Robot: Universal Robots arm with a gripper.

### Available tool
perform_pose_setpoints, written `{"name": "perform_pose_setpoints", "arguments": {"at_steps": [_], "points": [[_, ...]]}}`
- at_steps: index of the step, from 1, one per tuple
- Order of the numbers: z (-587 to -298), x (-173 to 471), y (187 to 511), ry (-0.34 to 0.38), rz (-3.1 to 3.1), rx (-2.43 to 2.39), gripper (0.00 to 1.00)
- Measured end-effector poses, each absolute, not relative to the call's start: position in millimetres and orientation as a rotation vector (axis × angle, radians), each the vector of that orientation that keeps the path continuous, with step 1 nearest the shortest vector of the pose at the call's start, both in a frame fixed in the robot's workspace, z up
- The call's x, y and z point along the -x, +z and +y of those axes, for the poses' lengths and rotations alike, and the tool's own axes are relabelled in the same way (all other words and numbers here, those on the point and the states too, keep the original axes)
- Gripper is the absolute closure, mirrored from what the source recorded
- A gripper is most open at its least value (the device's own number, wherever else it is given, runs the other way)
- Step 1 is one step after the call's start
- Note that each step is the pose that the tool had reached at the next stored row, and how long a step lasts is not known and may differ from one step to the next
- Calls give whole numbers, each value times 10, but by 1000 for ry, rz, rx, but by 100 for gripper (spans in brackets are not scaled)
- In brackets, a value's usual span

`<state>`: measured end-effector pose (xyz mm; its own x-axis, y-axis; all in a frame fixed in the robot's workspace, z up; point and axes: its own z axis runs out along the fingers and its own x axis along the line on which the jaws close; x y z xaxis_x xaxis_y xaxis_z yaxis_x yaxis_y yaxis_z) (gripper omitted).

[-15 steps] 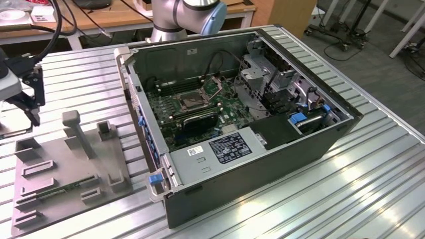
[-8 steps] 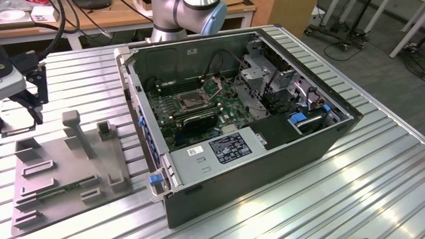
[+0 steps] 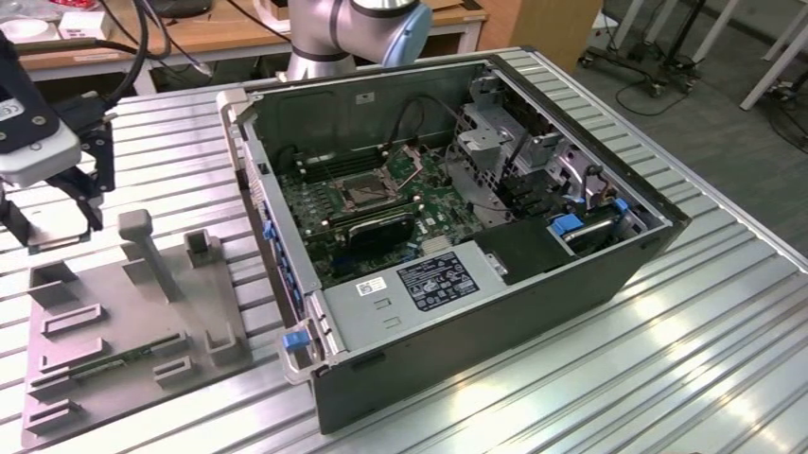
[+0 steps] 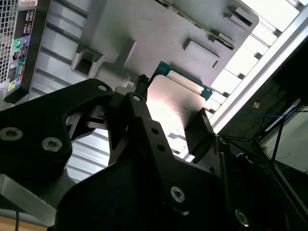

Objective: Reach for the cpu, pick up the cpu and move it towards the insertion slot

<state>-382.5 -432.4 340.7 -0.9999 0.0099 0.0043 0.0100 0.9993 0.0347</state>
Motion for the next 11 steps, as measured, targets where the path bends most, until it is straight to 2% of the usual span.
{"name": "perform_pose_setpoints", "arguments": {"at_steps": [11], "points": [[-4313, 3771, 3462, -55, -3137, 16, 45]]}}
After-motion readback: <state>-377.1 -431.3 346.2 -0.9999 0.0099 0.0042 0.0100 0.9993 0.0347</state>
